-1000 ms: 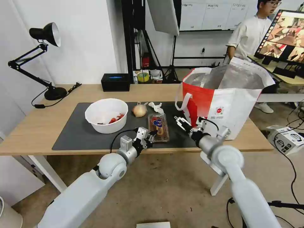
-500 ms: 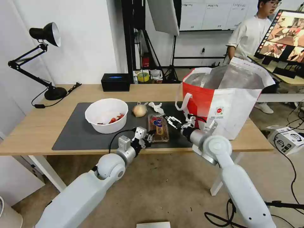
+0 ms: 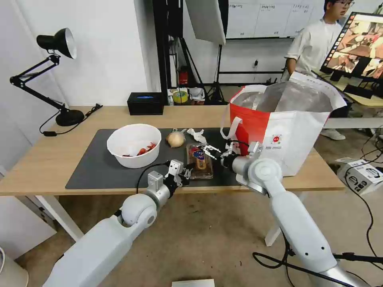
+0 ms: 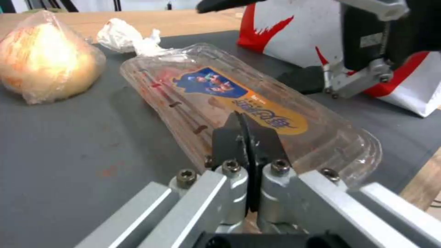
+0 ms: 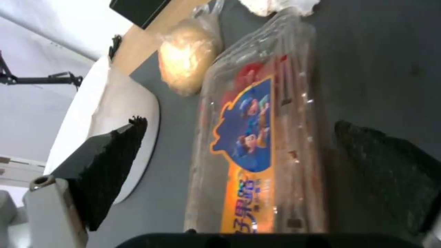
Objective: Pick up the trash from the table and place it into the takeout bag.
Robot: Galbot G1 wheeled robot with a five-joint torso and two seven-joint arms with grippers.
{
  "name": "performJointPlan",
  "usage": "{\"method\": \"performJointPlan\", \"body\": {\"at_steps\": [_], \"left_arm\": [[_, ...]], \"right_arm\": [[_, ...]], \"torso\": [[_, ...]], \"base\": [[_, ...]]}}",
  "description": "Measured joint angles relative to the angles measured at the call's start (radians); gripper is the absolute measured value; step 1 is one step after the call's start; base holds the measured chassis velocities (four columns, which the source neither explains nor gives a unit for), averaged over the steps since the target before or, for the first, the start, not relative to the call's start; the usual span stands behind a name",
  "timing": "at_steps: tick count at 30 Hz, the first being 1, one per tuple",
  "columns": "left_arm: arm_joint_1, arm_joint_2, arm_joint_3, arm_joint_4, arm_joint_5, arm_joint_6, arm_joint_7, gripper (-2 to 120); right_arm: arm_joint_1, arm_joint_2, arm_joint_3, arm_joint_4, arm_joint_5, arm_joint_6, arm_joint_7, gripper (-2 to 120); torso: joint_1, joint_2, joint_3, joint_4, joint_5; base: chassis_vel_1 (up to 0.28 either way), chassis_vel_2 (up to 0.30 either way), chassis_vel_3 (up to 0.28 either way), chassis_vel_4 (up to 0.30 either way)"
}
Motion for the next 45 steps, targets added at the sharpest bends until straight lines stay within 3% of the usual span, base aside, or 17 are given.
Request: {"method": "performJointPlan", "body": {"at_steps": [28, 32, 34, 36, 39, 45], "left_arm": [[0.021, -0.008, -0.005, -0.018, -0.003, -0.022, -0.011, 0], [0.021, -0.008, -0.004, -0.021, -0.003, -0.023, -0.011, 0], [0.022, -0.007, -0.005, -0.024, -0.004, -0.024, -0.011, 0], [0.022, -0.007, -0.005, -0.024, -0.005, -0.025, -0.011, 0], [0.024, -0.005, -0.007, -0.027, -0.007, -0.030, -0.010, 0], [0.035, -0.002, -0.016, -0.031, -0.007, -0.040, -0.007, 0]], "right_arm": [[0.089, 0.016, -0.068, -0.072, 0.070, -0.094, 0.090, 96], [0.097, 0.017, -0.071, -0.080, 0.082, -0.096, 0.109, 86], [0.097, 0.020, -0.072, -0.084, 0.088, -0.096, 0.123, 75], [0.097, 0.020, -0.072, -0.084, 0.089, -0.096, 0.124, 72], [0.090, 0.018, -0.072, -0.085, 0.089, -0.096, 0.130, 54], [0.087, 0.013, -0.068, -0.085, 0.092, -0.096, 0.131, 36]], "torso": [[0.000, 0.000, 0.000, -0.0001, 0.0000], [0.000, 0.000, 0.000, -0.0001, 0.0000], [0.000, 0.000, 0.000, -0.0001, 0.0000], [0.000, 0.000, 0.000, -0.0001, 0.0000], [0.000, 0.000, 0.000, -0.0002, 0.0000], [0.000, 0.000, 0.000, -0.0001, 0.0001]], "base": [[0.000, 0.000, 0.000, 0.000], [0.000, 0.000, 0.000, 0.000], [0.000, 0.000, 0.000, 0.000], [0.000, 0.000, 0.000, 0.000], [0.000, 0.000, 0.000, 0.000], [0.000, 0.000, 0.000, 0.000]]}}
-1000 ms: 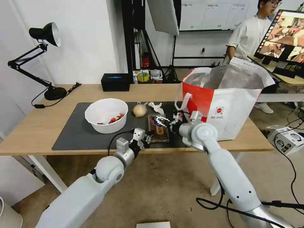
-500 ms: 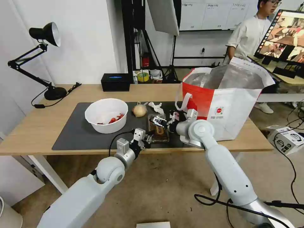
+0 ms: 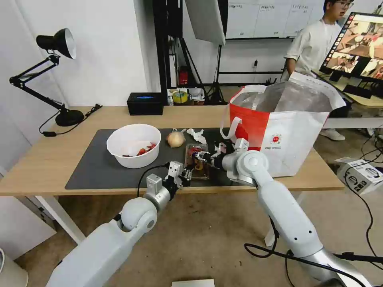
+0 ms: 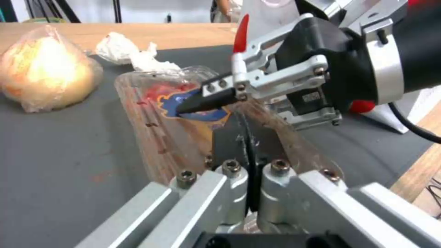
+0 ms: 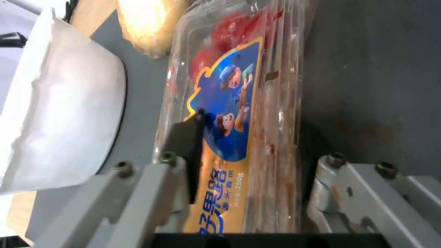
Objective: Pick up the trash from the table and place it into the takeout bag.
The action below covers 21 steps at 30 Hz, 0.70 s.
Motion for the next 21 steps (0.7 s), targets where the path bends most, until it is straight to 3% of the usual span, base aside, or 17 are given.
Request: {"method": "performJointPlan", "body": {"at_steps": [2, 9, 14, 20, 21], "left_arm": [[0.016, 0.005, -0.014, -0.011, 0.000, -0.003, 0.002, 0], [0.070, 0.029, -0.081, -0.052, 0.000, -0.007, 0.005, 0], [0.170, 0.051, -0.184, -0.113, 0.001, -0.024, 0.006, 0], [0.249, 0.054, -0.242, -0.147, 0.022, -0.048, -0.001, 0], [0.330, 0.044, -0.288, -0.179, 0.048, -0.060, -0.010, 9]], "right_arm": [[0.000, -0.001, 0.006, 0.000, 0.002, 0.001, -0.003, 25], [-0.007, 0.000, 0.020, 0.011, 0.006, 0.011, -0.032, 2], [-0.025, -0.007, 0.031, 0.063, 0.002, 0.023, -0.067, 0], [-0.052, -0.034, 0.048, 0.137, -0.022, 0.039, -0.121, 0], [-0.083, -0.067, 0.076, 0.225, -0.033, 0.063, -0.175, 0]], "torso": [[0.000, 0.000, 0.000, 0.0000, -0.0001], [0.000, 0.000, 0.000, 0.0001, 0.0000], [0.000, 0.000, 0.000, 0.0002, 0.0000], [0.000, 0.000, 0.000, 0.0002, -0.0001], [0.000, 0.000, 0.000, 0.0000, 0.0000]], "base": [[0.000, 0.000, 0.000, 0.000], [0.000, 0.000, 0.000, 0.000], [0.000, 0.000, 0.000, 0.000], [0.000, 0.000, 0.000, 0.000], [0.000, 0.000, 0.000, 0.000]]}}
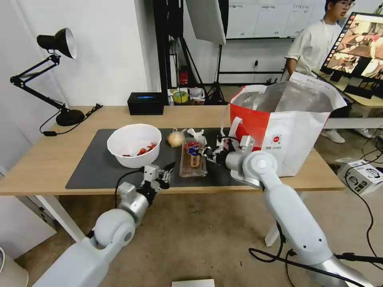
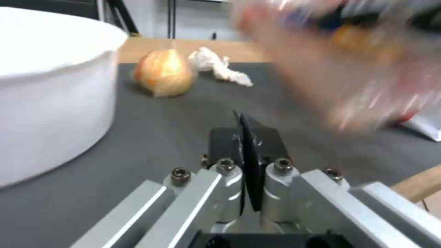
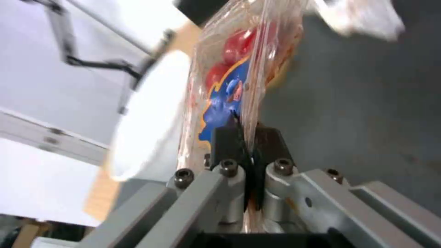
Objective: Pick up the trash from the table and place it into the takeout bag.
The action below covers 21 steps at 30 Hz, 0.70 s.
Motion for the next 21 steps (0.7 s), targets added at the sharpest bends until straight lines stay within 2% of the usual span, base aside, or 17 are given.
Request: {"method": "performJointPlan", "body": {"at_steps": [1, 2, 3, 5, 6, 8, 10, 13, 14, 15, 17, 18, 21], "left_arm": [[0.077, -0.017, -0.049, -0.026, 0.023, -0.006, 0.001, 21], [0.077, -0.017, -0.049, -0.026, 0.023, -0.006, 0.001, 21], [0.120, -0.030, -0.078, -0.043, 0.037, -0.009, 0.002, 31], [0.162, -0.043, -0.101, -0.057, 0.054, -0.017, 0.003, 41], [0.162, -0.043, -0.101, -0.057, 0.054, -0.017, 0.003, 41], [0.190, -0.054, -0.120, -0.068, 0.066, -0.022, 0.005, 53], [0.199, -0.058, -0.126, -0.072, 0.069, -0.023, 0.005, 57], [0.221, -0.070, -0.140, -0.082, 0.077, -0.026, 0.008, 71], [0.221, -0.070, -0.140, -0.082, 0.077, -0.026, 0.008, 71], [0.226, -0.073, -0.142, -0.083, 0.078, -0.026, 0.008, 75], [0.229, -0.078, -0.143, -0.085, 0.081, -0.027, 0.008, 85], [0.229, -0.078, -0.143, -0.085, 0.081, -0.027, 0.008, 85], [0.230, -0.082, -0.140, -0.085, 0.083, -0.028, 0.008, 98]], "right_arm": [[-0.017, -0.037, 0.040, 0.091, 0.001, 0.044, -0.057, 0], [-0.017, -0.037, 0.040, 0.091, 0.001, 0.044, -0.057, 0], [-0.008, -0.063, 0.065, 0.144, 0.016, 0.090, -0.086, 0], [0.022, -0.098, 0.096, 0.196, 0.039, 0.147, -0.092, 0], [0.022, -0.098, 0.096, 0.196, 0.039, 0.147, -0.092, 0], [0.076, -0.141, 0.117, 0.217, 0.040, 0.223, -0.087, 0], [0.097, -0.159, 0.121, 0.218, 0.036, 0.249, -0.080, 0], [0.166, -0.221, 0.129, 0.195, 0.013, 0.327, -0.026, 0], [0.166, -0.221, 0.129, 0.195, 0.013, 0.327, -0.026, 0], [0.184, -0.241, 0.131, 0.176, 0.004, 0.347, 0.000, 0], [0.201, -0.275, 0.135, 0.136, -0.070, 0.371, 0.022, 0], [0.201, -0.275, 0.135, 0.136, -0.070, 0.371, 0.022, 0], [0.194, -0.327, 0.132, 0.089, -0.204, 0.383, 0.031, 0]], "torso": [[0.000, 0.000, 0.000, -0.0001, 0.0000], [0.000, 0.000, 0.000, -0.0001, 0.0000], [0.000, 0.000, 0.000, 0.0000, 0.0004], [0.000, 0.000, 0.000, 0.0000, 0.0000], [0.000, 0.000, 0.000, 0.0000, 0.0000], [0.000, 0.000, 0.000, 0.0000, 0.0001], [0.000, 0.000, 0.000, 0.0000, 0.0001], [0.000, 0.000, 0.000, 0.0000, 0.0000], [0.000, 0.000, 0.000, 0.0000, 0.0000], [0.000, 0.000, 0.000, 0.0001, 0.0001], [0.000, 0.000, 0.000, 0.0000, 0.0001], [0.000, 0.000, 0.000, 0.0000, 0.0001], [0.000, 0.000, 0.000, -0.0001, 0.0003]], "base": [[0.000, 0.000, 0.000, 0.000], [0.000, 0.000, 0.000, 0.000], [0.000, 0.000, 0.000, 0.000], [0.000, 0.000, 0.000, 0.000], [0.000, 0.000, 0.000, 0.000], [0.000, 0.000, 0.000, 0.000], [0.000, 0.000, 0.000, 0.000], [0.000, 0.000, 0.000, 0.000], [0.000, 0.000, 0.000, 0.000], [0.000, 0.000, 0.000, 0.000], [0.000, 0.000, 0.000, 0.000], [0.000, 0.000, 0.000, 0.000], [0.000, 0.000, 0.000, 0.000]]}}
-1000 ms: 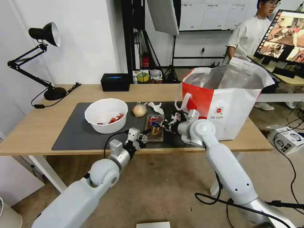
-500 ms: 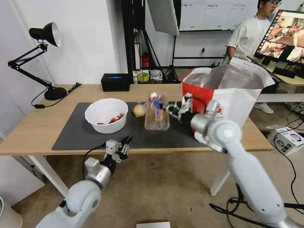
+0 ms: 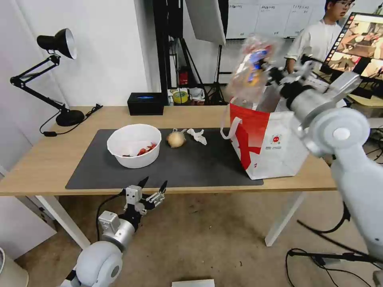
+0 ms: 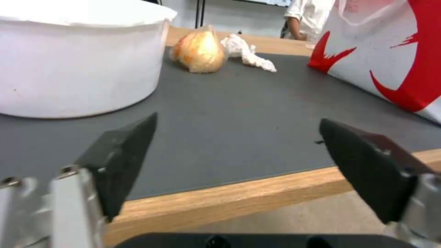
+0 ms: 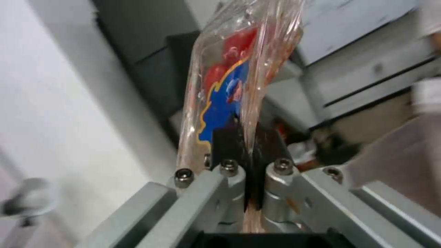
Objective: Pick up the trash from the table and place it into the takeout bag.
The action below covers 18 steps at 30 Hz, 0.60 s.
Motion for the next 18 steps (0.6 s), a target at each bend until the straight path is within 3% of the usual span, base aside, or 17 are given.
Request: {"method": "performJointPlan", "body": {"at_steps": [8, 18], "left_arm": [[-0.004, 0.000, 0.007, -0.006, -0.001, -0.001, 0.000, 100], [0.010, -0.010, 0.015, -0.021, 0.007, 0.000, -0.001, 100]], "right_arm": [[-0.052, -0.052, 0.002, -0.040, -0.071, -0.005, 0.035, 0], [-0.117, -0.039, 0.023, -0.050, -0.027, -0.008, 0.040, 0]], "torso": [[0.000, 0.000, 0.000, -0.0001, -0.0001], [0.000, 0.000, 0.000, 0.0000, -0.0002]], "base": [[0.000, 0.000, 0.000, 0.000], [0.000, 0.000, 0.000, 0.000]]}}
